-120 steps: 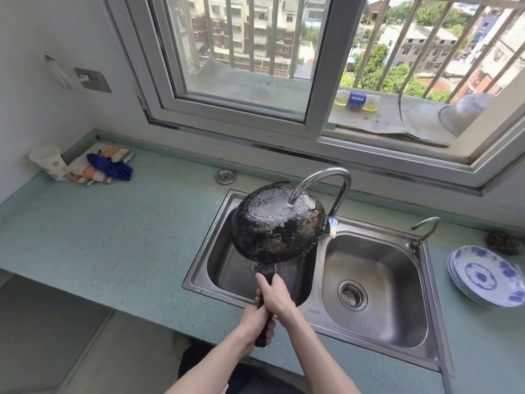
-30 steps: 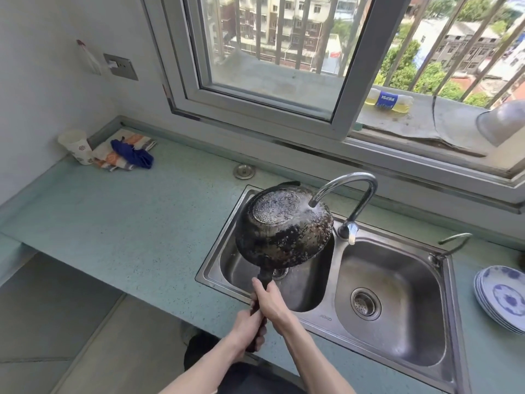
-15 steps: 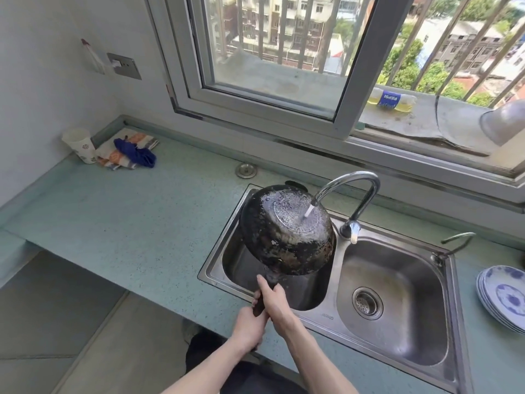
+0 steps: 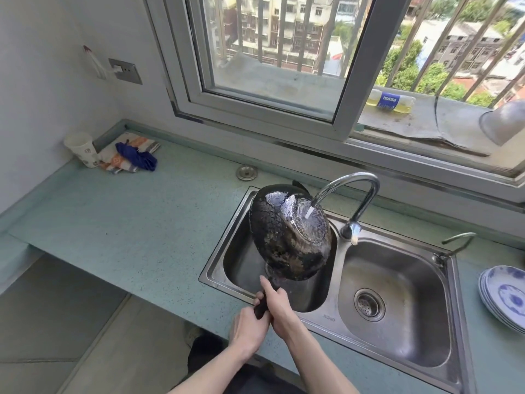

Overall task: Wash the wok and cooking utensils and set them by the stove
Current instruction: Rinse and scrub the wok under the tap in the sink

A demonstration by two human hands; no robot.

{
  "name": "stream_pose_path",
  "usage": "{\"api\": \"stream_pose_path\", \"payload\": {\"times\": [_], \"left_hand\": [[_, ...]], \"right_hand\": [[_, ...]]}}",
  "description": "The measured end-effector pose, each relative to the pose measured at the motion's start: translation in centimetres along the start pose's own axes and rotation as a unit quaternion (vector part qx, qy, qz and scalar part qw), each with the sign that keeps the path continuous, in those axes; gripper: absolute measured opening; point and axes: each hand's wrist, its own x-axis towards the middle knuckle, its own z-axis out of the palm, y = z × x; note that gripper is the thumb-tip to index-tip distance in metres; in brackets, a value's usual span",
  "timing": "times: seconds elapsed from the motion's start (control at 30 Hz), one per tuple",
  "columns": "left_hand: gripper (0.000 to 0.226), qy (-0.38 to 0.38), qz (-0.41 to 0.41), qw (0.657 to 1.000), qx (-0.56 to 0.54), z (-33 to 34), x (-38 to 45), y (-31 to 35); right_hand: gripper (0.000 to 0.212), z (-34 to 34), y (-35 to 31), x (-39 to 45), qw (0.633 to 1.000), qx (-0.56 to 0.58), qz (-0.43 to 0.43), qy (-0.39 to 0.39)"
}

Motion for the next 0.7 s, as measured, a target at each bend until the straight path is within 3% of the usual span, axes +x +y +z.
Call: {"api": "stream_pose_path", "payload": {"times": [0.33, 0.5, 0.7], "left_hand": [[0.051, -0.027, -0.013, 0.999, -0.022, -0.20, -0.16, 0.06], [0.037, -0.085, -0.031, 0.991, -0.098, -0.27, -0.24, 0.74], [0.025, -0.158, -0.091, 0.958, -0.222, -0.21, -0.13, 0.39]], "right_hand": [[0.030, -0.02, -0.17, -0.24, 0.999, -0.030, -0.010, 0.017], [0.027, -0.07, -0.05, -0.01, 0.995, -0.084, -0.044, 0.026], [0.030, 0.36, 0.30, 0.13, 0.979, -0.178, -0.098, 0.025]]}}
